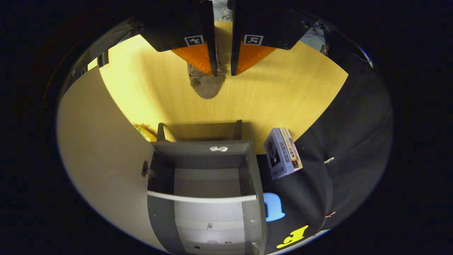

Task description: Open the shoe cabinet door, grab the shoes and put them into the shoe cabinet, then close the shoe cabinet door.

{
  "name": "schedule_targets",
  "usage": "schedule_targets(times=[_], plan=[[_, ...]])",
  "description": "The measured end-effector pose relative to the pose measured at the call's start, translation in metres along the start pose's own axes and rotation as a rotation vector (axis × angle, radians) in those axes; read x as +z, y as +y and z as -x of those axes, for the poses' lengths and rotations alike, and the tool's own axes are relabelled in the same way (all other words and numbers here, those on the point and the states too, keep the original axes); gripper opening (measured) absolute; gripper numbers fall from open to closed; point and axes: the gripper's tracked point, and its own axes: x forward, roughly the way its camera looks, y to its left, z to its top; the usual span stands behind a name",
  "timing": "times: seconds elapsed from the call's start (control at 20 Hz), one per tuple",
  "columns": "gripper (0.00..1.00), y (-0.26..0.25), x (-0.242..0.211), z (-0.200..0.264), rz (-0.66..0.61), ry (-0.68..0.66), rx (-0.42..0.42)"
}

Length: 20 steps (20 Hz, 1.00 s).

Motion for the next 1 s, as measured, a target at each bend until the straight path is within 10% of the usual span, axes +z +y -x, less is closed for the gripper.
schedule_targets(times=[1.0], plan=[[0.26, -0.012, -0.065, -0.087, -0.002, 0.131, -0.055]])
